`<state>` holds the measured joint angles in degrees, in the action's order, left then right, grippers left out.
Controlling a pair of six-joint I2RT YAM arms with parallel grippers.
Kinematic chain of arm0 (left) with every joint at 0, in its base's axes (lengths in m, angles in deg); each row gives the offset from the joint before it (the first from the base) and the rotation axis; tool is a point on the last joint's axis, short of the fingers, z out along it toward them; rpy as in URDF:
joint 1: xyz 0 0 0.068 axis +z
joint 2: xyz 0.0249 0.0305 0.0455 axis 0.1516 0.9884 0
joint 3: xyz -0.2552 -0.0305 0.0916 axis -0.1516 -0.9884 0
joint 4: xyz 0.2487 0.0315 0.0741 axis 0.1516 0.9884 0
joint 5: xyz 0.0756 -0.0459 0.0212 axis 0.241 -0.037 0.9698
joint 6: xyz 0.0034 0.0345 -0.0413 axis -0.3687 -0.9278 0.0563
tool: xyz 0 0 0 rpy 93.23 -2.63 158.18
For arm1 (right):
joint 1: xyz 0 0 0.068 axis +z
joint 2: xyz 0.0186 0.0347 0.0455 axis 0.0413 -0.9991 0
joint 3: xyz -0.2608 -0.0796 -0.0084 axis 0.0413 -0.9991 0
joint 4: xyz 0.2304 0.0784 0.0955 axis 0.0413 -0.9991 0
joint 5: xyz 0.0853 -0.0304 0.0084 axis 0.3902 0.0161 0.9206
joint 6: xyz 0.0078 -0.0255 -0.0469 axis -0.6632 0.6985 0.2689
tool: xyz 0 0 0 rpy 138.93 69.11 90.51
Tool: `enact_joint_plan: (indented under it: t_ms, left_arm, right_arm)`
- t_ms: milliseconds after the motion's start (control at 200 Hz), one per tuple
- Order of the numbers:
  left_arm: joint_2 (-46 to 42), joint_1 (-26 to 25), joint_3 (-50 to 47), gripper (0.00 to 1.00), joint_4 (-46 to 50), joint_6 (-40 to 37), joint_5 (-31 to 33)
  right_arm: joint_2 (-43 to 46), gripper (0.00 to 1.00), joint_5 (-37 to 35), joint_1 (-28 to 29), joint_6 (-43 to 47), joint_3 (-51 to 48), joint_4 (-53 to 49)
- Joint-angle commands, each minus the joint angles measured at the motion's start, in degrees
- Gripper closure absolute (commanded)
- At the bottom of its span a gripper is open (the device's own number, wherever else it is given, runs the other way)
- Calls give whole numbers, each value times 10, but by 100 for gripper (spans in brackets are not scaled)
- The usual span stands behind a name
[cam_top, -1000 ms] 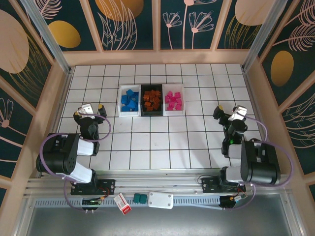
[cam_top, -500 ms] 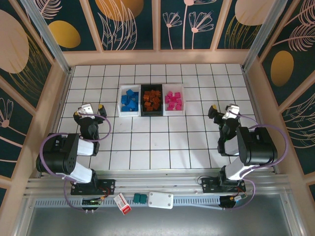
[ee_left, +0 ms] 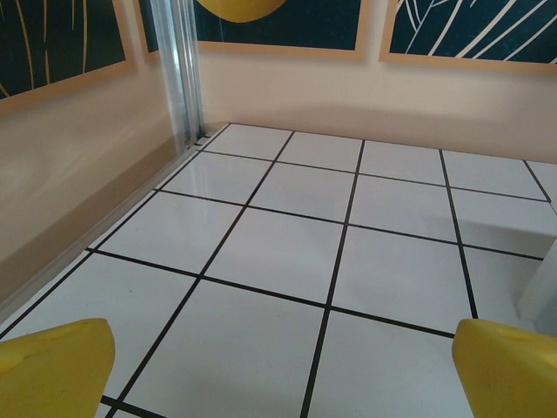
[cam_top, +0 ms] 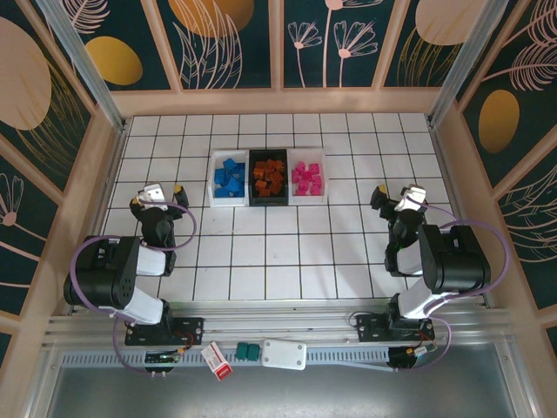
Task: Sort the legos into containers by color
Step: Reset both arms
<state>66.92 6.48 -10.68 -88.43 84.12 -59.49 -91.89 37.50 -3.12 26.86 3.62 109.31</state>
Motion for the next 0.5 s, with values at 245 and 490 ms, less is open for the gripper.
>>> enact_joint_plan:
  t_ms: [245, 490]
  left_arm:
    - [-1, 4, -3, 1, -36, 11, 7]
    - [-2, 4, -3, 1, -36, 11, 6]
  right_arm:
    - [0, 1, -10, 3, 14, 2, 28]
    - [0, 1, -10, 3, 14, 2, 28]
